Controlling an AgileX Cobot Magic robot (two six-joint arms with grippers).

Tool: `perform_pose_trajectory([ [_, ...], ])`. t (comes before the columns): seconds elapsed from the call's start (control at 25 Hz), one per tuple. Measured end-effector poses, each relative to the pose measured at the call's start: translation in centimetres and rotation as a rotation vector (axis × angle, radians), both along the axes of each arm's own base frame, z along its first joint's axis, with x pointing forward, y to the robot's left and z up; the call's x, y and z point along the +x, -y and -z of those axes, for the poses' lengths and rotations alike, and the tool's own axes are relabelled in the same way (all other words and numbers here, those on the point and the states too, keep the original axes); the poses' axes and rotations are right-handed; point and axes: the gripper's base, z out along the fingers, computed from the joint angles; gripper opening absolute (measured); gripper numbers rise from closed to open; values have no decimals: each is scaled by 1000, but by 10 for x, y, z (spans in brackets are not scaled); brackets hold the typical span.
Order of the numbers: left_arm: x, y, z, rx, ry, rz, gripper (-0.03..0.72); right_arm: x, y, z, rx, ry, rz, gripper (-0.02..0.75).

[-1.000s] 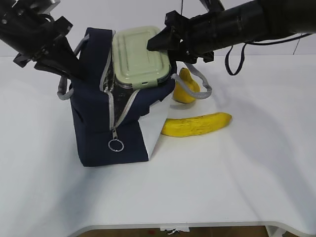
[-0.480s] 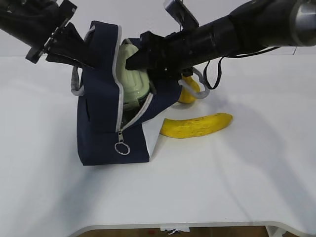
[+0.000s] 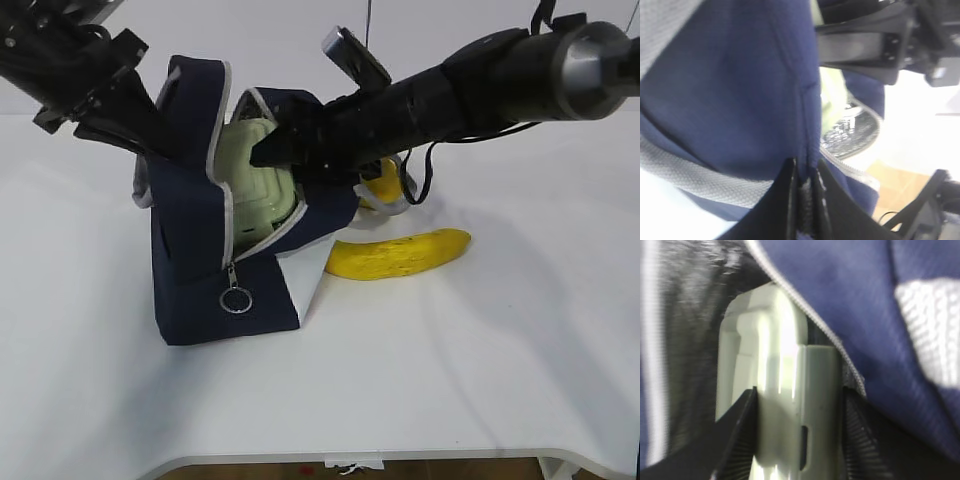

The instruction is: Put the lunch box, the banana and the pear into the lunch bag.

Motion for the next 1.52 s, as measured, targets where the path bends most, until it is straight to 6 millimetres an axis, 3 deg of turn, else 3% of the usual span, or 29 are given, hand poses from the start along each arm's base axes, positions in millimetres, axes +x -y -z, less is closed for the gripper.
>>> perform_pose_trajectory([
  [0.2, 0, -1, 1, 16, 4, 5, 15, -2, -9, 4, -17, 24, -8, 364],
  [0.68, 0, -1, 1, 20, 4, 6, 15, 10, -11, 44, -13, -55, 63, 364],
  [1.28, 0, -1, 1, 22, 5, 6, 15, 12, -11, 51, -19, -62, 72, 386],
  [1.52, 0, -2, 1, 24, 5, 6, 15, 11, -11, 51, -34, -55, 56, 498],
])
